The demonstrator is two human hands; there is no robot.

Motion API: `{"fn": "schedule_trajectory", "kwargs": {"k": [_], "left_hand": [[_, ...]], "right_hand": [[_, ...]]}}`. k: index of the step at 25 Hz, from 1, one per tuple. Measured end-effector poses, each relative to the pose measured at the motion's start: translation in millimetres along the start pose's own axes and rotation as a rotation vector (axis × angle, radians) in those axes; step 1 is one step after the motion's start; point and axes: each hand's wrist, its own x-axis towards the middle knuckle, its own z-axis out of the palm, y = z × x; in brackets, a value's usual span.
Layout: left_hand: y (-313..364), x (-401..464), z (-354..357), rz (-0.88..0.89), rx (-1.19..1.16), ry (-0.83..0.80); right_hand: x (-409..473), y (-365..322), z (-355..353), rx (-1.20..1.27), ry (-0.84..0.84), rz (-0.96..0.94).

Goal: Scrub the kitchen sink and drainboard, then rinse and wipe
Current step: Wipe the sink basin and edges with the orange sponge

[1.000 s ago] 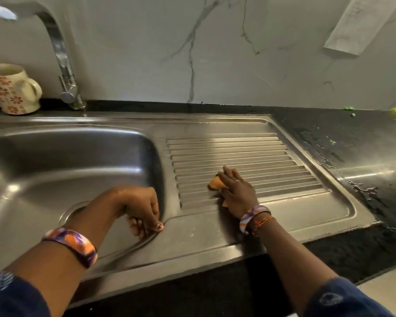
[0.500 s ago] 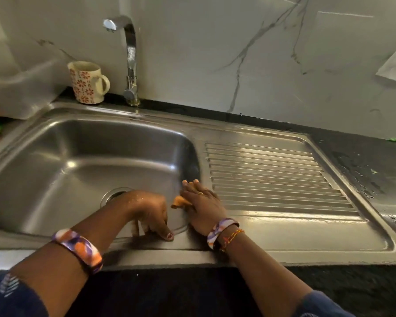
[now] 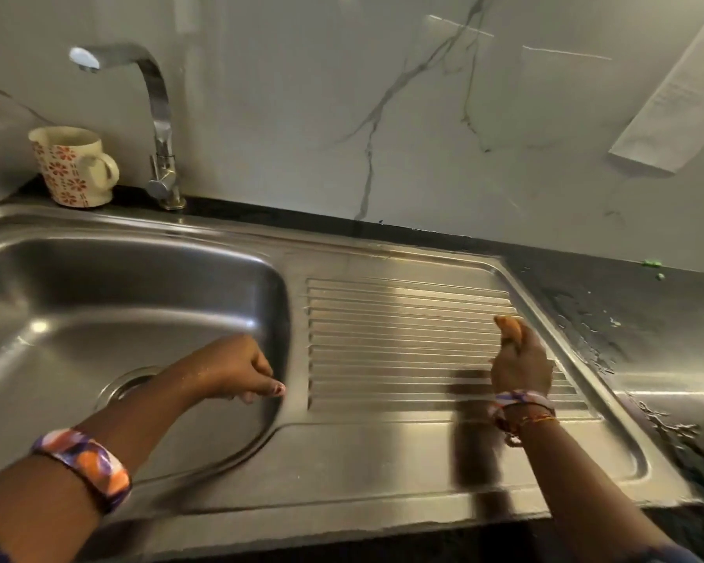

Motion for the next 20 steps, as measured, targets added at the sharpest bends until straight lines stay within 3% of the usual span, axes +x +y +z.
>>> {"fn": "schedule_trajectory", "kwargs": {"k": [2,3,5,7,13,20], "left_hand": [[9,15,0,-0.015,-0.028,0.021],[13,20,-1,-0.023,-0.021,0.02],[19,28,-4,-0.036,0.032,-0.007],[21,32,-5,-0.048,0.073,-0.03],[19,28,1,-0.038,0.084,0.044],[3,1,25,0.027,0.053,0.205]], "right_hand": [[41,33,-17,-0.222,-0.013,0.141],[55,45,-21,-0.341,-0.096,0.182],[66,58,-16,-0.593,-0.311,0.181],[65,61,-8,-0.709,-0.375,0.133],[26,19,13,-0.703,-0.482,-0.098],[-77,-69,75,-0.492,-0.66,-0.413]]}}
